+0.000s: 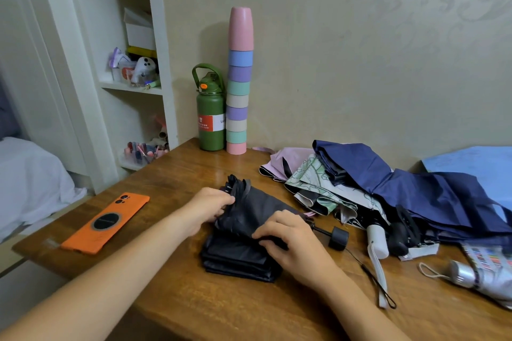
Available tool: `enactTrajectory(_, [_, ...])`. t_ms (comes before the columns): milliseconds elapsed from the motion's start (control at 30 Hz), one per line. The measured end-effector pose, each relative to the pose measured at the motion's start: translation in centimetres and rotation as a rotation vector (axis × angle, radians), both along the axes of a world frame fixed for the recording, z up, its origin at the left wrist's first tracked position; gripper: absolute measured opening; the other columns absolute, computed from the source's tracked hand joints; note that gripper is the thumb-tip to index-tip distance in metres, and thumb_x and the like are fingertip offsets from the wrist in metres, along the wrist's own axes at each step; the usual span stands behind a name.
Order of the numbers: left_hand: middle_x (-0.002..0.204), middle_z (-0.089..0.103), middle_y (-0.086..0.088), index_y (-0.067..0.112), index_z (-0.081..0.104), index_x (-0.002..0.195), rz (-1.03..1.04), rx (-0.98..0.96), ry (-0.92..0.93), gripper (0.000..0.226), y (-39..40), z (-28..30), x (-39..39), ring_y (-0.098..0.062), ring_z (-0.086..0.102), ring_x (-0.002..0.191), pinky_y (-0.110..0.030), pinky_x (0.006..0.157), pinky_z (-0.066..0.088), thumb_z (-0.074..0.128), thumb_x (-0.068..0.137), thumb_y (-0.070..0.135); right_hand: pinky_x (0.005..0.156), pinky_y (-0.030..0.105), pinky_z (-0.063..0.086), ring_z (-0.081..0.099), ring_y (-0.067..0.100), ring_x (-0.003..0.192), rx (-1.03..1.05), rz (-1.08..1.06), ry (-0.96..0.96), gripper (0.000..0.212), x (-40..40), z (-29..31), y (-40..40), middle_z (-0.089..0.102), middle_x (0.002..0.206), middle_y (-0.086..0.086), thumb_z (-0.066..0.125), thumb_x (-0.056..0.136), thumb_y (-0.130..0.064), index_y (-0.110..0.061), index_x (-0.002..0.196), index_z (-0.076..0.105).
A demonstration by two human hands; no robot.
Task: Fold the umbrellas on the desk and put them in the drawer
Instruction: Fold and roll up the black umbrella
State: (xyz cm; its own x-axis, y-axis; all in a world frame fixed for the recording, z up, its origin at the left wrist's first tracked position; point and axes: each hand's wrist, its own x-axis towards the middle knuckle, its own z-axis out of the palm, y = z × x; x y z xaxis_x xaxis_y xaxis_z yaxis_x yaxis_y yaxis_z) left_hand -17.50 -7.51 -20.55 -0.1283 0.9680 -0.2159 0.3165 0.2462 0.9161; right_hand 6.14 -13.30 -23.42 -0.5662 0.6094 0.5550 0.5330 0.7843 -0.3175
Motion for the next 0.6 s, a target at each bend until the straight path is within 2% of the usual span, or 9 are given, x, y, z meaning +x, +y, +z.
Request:
enactTrajectory(133, [0.099,0.066,0.001,0.019,0.072,0.108,0.013,-0.015,0.148,0.014,0.6,0.9,0.0,-0.015,0.059,0.087,-0.029,0.073,0.043,0.067,0.096,0.022,0.088,0.036,0.048,0.051,0.004,0.1,0.015,-0.139,0.0,0.032,0.3,0.0,0.4,0.049,0.102,-0.022,0.072,0.085,-0.026,-0.037,0.113,0.06])
enactTrajectory(233, [0.079,0.057,0.004,0.022,0.062,0.096,-0.01,-0.01,0.083,0.014,0.3,1.2,0.4,-0.012,0.05,0.062,-0.027,0.058,0.038,0.059,0.098,0.035,0.086,0.039,0.048,0.053,0.005,0.097,-0.004,-0.135,-0.04,0.024,0.7,0.0,0.6,0.054,0.099,-0.021,0.068,0.086,-0.023,-0.038,0.104,0.064])
enactTrajectory(267, [0.081,0.06,0.004,0.02,0.063,0.095,-0.019,-0.024,0.05,0.023,0.2,1.1,0.5,-0.013,0.055,0.064,-0.028,0.06,0.043,0.058,0.099,0.043,0.086,0.039,0.047,0.053,0.004,0.097,-0.015,-0.094,-0.08,0.022,0.7,0.0,0.6,0.056,0.099,-0.02,0.066,0.087,-0.023,-0.038,0.103,0.066])
enactTrajectory(333, [0.099,0.072,-0.003,0.015,0.069,0.103,-0.005,-0.038,0.049,0.041,0.3,0.6,0.5,-0.023,0.068,0.089,-0.035,0.08,0.055,0.062,0.097,0.054,0.088,0.037,0.046,0.054,0.003,0.096,-0.047,-0.018,-0.136,0.022,0.7,-0.1,0.5,0.059,0.1,-0.02,0.064,0.09,-0.022,-0.037,0.103,0.07])
enactTrajectory(367, [0.105,0.073,-0.007,0.013,0.071,0.109,0.013,-0.037,0.057,0.045,0.3,0.5,0.5,-0.028,0.069,0.098,-0.038,0.087,0.055,0.064,0.095,0.055,0.09,0.035,0.045,0.054,0.002,0.096,-0.065,0.004,-0.141,0.022,0.7,-0.1,0.4,0.06,0.1,-0.02,0.065,0.09,-0.021,-0.037,0.103,0.072])
enactTrajectory(400, [0.109,0.074,-0.008,0.012,0.071,0.114,0.024,-0.038,0.058,0.048,0.4,0.3,0.6,-0.03,0.069,0.1,-0.038,0.087,0.055,0.066,0.095,0.055,0.092,0.032,0.044,0.055,0.002,0.097,-0.08,0.018,-0.138,0.022,0.8,0.0,0.4,0.061,0.1,-0.02,0.066,0.09,-0.02,-0.035,0.103,0.074])
enactTrajectory(467, [0.103,0.072,-0.006,0.012,0.07,0.119,0.017,-0.051,0.044,0.044,0.5,0.0,0.5,-0.023,0.067,0.087,-0.03,0.07,0.053,0.068,0.096,0.048,0.095,0.029,0.042,0.056,0.001,0.098,-0.115,0.036,-0.13,0.021,0.9,0.2,0.3,0.063,0.101,-0.02,0.068,0.089,-0.018,-0.033,0.102,0.077])
enactTrajectory(533, [0.08,0.065,-0.001,0.01,0.07,0.116,0.002,-0.052,0.048,0.03,0.5,0.0,0.4,-0.014,0.054,0.063,-0.022,0.054,0.043,0.069,0.098,0.034,0.094,0.03,0.044,0.057,0.001,0.1,-0.155,0.06,-0.138,0.02,0.9,0.3,0.3,0.064,0.101,-0.019,0.069,0.089,-0.018,-0.032,0.101,0.077])
enactTrajectory(600, [0.068,0.055,0.001,0.008,0.072,0.11,0.003,-0.058,0.063,0.019,0.5,-0.2,0.4,-0.013,0.044,0.054,-0.02,0.048,0.037,0.068,0.099,0.022,0.09,0.032,0.049,0.059,0.003,0.098,-0.202,0.088,-0.131,0.015,1.0,0.3,0.3,0.065,0.099,-0.017,0.071,0.089,-0.021,-0.03,0.1,0.076])
